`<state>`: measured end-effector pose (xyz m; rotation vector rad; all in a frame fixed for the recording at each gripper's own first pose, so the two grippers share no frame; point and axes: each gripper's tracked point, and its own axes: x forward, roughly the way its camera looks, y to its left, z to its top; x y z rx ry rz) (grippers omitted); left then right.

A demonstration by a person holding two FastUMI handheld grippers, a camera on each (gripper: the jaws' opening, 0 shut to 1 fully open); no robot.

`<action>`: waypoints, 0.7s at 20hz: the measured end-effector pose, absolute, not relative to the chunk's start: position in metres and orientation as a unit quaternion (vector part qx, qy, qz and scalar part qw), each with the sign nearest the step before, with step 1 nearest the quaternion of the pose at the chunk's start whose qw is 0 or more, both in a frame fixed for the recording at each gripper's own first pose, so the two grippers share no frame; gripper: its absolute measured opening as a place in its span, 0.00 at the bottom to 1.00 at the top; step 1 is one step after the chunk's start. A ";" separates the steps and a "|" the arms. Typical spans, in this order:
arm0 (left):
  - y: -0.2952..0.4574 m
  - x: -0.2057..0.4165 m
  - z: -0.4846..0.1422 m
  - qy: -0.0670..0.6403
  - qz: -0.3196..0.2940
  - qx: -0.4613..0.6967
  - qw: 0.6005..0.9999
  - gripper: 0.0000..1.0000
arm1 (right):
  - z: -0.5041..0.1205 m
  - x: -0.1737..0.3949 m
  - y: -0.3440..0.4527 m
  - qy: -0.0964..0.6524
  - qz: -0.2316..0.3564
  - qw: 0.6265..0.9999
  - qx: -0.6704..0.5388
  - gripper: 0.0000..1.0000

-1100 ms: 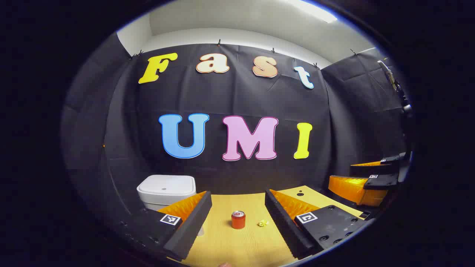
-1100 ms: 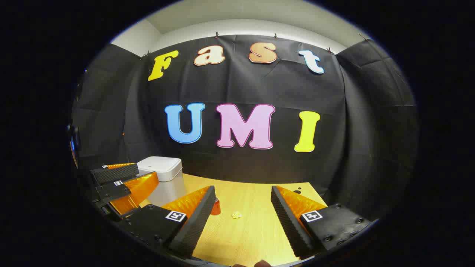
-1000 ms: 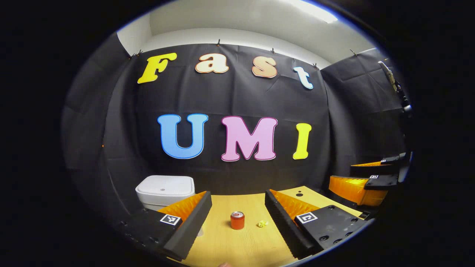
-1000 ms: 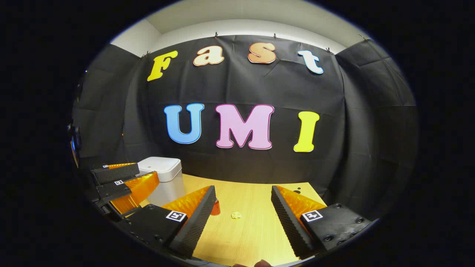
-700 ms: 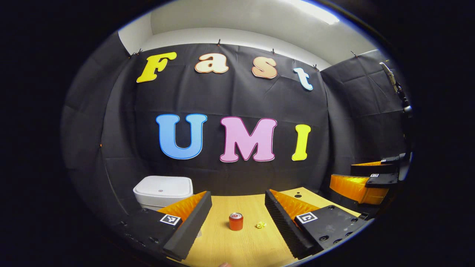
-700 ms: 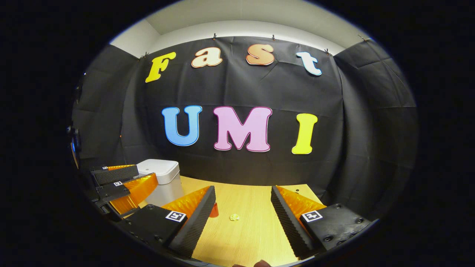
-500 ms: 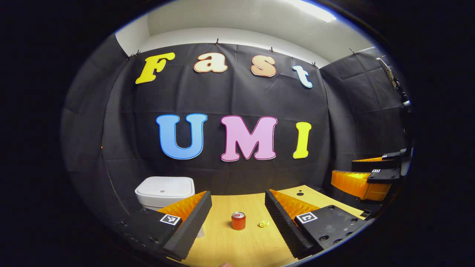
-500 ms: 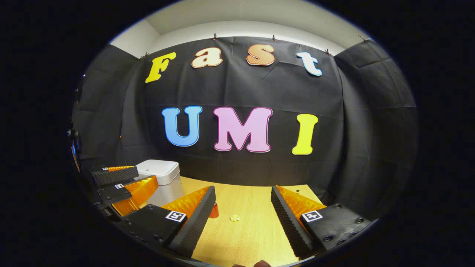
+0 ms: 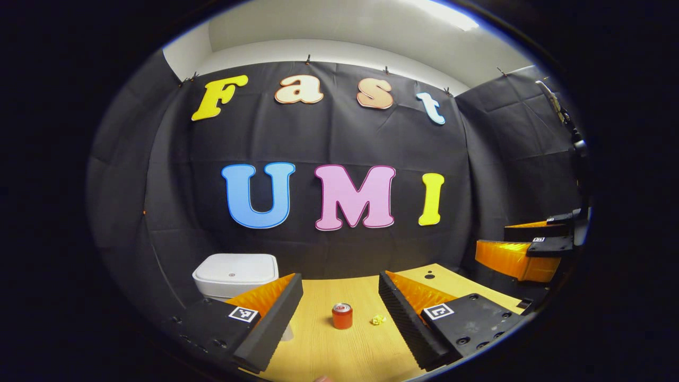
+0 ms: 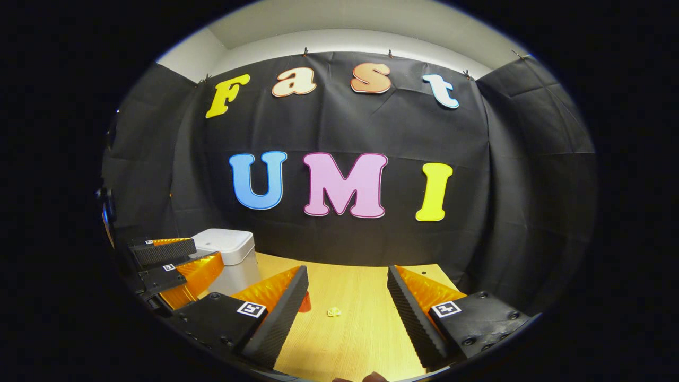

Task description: Press the lid of the desktop garbage bin to open it, pick up the crumpled paper on the desktop and throw it into the bin, then pick up the pop can on the desktop and drop it into the bin, and finally close the garbage bin lid.

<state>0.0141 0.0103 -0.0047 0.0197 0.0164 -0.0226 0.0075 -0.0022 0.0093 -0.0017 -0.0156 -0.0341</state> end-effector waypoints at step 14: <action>0.060 0.032 -0.002 0.015 -0.004 0.017 1.000 0.83 | 0.026 0.021 0.023 -0.025 -0.011 0.999 -0.019 0.96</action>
